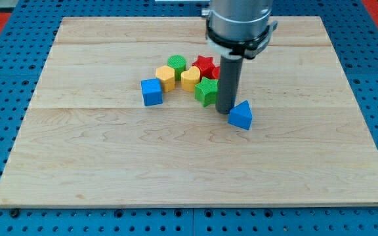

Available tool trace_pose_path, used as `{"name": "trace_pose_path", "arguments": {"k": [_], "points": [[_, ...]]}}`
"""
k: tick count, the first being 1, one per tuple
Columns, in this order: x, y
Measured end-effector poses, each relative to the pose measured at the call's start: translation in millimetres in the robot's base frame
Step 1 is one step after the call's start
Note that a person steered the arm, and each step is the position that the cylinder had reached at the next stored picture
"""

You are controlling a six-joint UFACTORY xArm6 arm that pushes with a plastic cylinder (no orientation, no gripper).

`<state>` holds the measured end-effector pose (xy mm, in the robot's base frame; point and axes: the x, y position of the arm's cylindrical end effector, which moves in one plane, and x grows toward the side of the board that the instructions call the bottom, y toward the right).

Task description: Push the green star towards the right center

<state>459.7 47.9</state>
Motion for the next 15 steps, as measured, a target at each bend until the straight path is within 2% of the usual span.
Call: {"name": "trace_pose_path", "arguments": {"k": [1, 2, 4, 6, 7, 10, 13, 14, 15], "points": [[37, -33], [-4, -37], [-37, -38], [-39, -62], [-65, -34], [-66, 34], [-65, 137], [-64, 141], [-64, 122]]}}
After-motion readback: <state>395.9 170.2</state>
